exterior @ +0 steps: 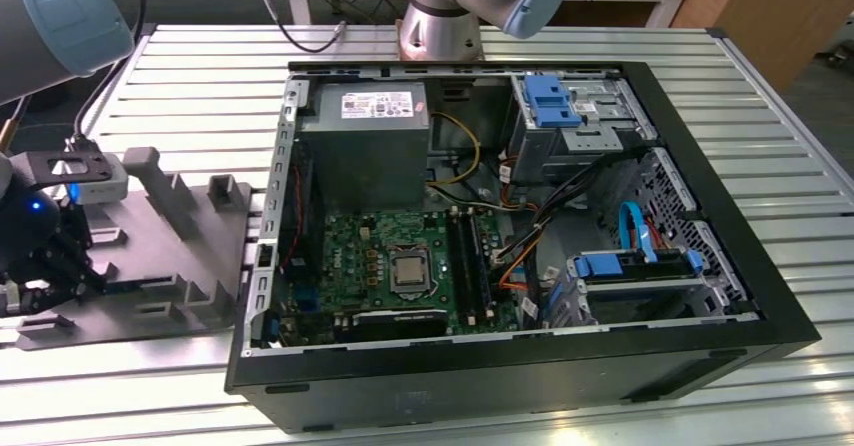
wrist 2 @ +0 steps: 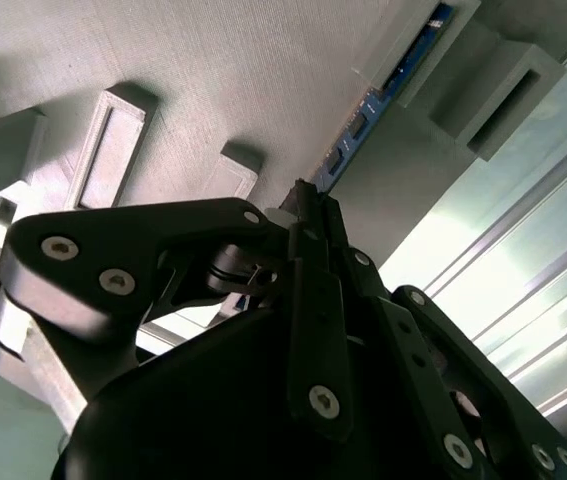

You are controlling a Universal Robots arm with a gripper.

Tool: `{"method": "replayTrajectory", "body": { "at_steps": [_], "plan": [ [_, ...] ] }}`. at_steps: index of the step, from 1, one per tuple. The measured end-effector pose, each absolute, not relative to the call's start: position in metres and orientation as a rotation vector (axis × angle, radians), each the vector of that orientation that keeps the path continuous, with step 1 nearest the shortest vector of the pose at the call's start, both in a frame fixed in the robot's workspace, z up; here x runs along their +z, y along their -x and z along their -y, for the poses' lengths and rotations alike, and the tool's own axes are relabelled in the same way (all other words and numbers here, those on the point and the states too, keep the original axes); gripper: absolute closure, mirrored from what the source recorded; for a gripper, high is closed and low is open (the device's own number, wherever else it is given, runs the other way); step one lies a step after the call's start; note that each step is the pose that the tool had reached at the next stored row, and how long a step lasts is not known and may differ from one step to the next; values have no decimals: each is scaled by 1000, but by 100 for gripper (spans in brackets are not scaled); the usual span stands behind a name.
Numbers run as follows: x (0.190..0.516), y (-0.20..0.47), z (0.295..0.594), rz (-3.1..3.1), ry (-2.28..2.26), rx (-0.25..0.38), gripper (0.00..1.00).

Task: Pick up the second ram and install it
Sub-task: 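Pick up the second ram and move it above second insertion slot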

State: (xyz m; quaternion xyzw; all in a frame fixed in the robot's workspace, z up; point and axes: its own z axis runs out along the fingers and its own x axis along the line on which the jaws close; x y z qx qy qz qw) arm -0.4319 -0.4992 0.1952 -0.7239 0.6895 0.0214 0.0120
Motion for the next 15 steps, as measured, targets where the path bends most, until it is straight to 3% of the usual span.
{"method": "replayTrajectory", "body": {
  "at_steps": [15],
  "plan": [
    [195, 432, 499, -2191, 2215, 66, 86]
  ]
}}
